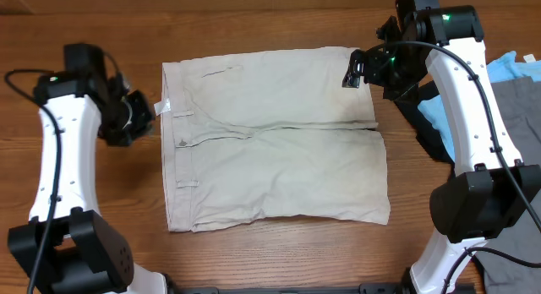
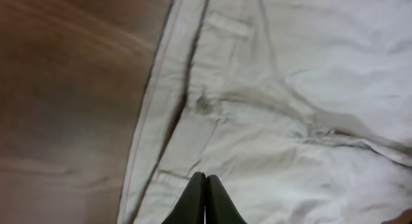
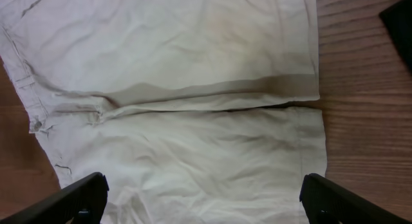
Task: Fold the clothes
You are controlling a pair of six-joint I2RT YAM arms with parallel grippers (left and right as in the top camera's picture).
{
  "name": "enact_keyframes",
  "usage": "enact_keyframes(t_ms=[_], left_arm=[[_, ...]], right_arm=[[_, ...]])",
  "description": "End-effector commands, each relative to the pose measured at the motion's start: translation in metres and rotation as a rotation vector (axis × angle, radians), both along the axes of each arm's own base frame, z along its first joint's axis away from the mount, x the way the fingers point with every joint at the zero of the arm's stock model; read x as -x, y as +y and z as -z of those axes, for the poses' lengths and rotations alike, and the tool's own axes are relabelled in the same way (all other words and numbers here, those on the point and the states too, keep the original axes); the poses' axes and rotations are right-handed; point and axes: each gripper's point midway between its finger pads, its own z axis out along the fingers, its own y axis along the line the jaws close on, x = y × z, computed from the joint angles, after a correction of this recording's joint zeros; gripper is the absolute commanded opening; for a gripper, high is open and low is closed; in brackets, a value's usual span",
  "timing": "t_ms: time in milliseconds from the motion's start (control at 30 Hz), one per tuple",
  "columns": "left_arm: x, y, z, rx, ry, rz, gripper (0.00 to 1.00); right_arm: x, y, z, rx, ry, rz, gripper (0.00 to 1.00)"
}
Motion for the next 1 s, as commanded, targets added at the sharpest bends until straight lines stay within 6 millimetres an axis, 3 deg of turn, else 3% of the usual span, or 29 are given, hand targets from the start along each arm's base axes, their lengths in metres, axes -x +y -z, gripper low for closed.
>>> enact_keyframes(t_ms=[0,133,267,433,800,967], left_arm=[[-0.037,-0.007,0.004,-0.104,-0.081,-0.031,0.04],[-0.07,-0.009,0.02,-0.216,-0.142,-0.025,0.04],[-0.092,-0.017,0.064,-0.214,-0.116,-0.002,0.04],[-0.092,-0.01,0.109,-0.253,-0.027,0.002,0.04],[-0.095,-0.004,0.164,-0.287,0.039,0.022,0.04],[-0.108,-0.005,0.204,-0.291,0.027,0.038,0.04]], right_arm=[[-0.001,-0.001,-0.01,0.004,-0.034,-0.005,1.0],[-0.001,-0.001,-0.01,0.004,-0.034,-0.005,1.0],[-0.001,-0.001,-0.01,0.004,-0.034,-0.005,1.0],[-0.001,-0.001,-0.01,0.004,-0.034,-0.005,1.0],[-0.001,-0.001,-0.01,0.004,-0.034,-0.005,1.0],[-0.001,-0.001,-0.01,0.004,-0.034,-0.005,1.0]])
